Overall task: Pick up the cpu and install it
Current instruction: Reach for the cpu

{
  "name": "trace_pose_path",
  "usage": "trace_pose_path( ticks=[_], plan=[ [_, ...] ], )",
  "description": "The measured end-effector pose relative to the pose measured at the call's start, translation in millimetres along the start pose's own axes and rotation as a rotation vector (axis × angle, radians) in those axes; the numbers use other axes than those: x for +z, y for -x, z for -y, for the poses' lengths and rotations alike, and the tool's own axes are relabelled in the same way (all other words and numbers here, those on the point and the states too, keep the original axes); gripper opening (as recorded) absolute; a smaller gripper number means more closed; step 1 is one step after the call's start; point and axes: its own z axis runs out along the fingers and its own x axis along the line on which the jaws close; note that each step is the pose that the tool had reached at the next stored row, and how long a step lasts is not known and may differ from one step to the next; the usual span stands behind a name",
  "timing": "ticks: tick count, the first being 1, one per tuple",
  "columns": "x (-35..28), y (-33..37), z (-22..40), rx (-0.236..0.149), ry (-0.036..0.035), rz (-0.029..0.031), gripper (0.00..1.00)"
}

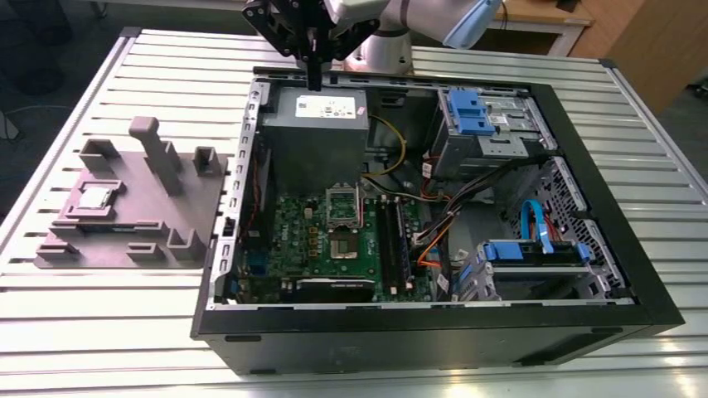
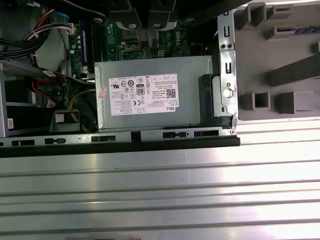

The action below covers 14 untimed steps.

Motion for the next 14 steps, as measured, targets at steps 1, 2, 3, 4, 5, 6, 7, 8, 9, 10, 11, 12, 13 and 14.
trace_pose_path(
  ticks=[1, 2, 3, 4, 5, 6, 7, 8, 9, 10, 11, 12, 13, 14],
  plan=[
    [0.0, -0.2, 0.0, 0.0, 0.0001, 0.0, 0.1],
    [0.0, -0.4, 0.0, 0.0, 0.0, 0.0, 0.1],
    [0.0, -0.6, 0.0, 0.0, 0.0, 0.0, 0.1],
    [0.0, -0.8, 0.1, 0.0, 0.0, 0.0, 0.1],
    [0.0, -1.0, 0.1, 0.0, 0.0, 0.0, 0.1],
    [0.0, -1.2, 0.1, 0.0, 0.0, 0.0, 0.1],
    [0.0, -1.4, 0.1, 0.0, 0.0, 0.0, 0.1],
    [0.0, -1.6, 0.1, 0.0, 0.0, 0.0, 0.1],
    [0.0, -1.9, 0.1, 0.0, 0.0, 0.0, 0.1],
    [0.0, -2.2, 0.2, 0.0, 0.0, 0.0, 0.1],
    [-0.1, -2.5, 0.2, 0.0, 0.0, 0.0, 0.1],
    [-0.1, -2.7, 0.2, 0.0, 0.0, 0.0, 0.1],
    [-0.1, -2.9, 0.2, 0.0, 0.0, 0.0, 0.1],
    [-0.1, -3.2, 0.3, 0.0, 0.0, 0.0, 0.1]
  ],
)
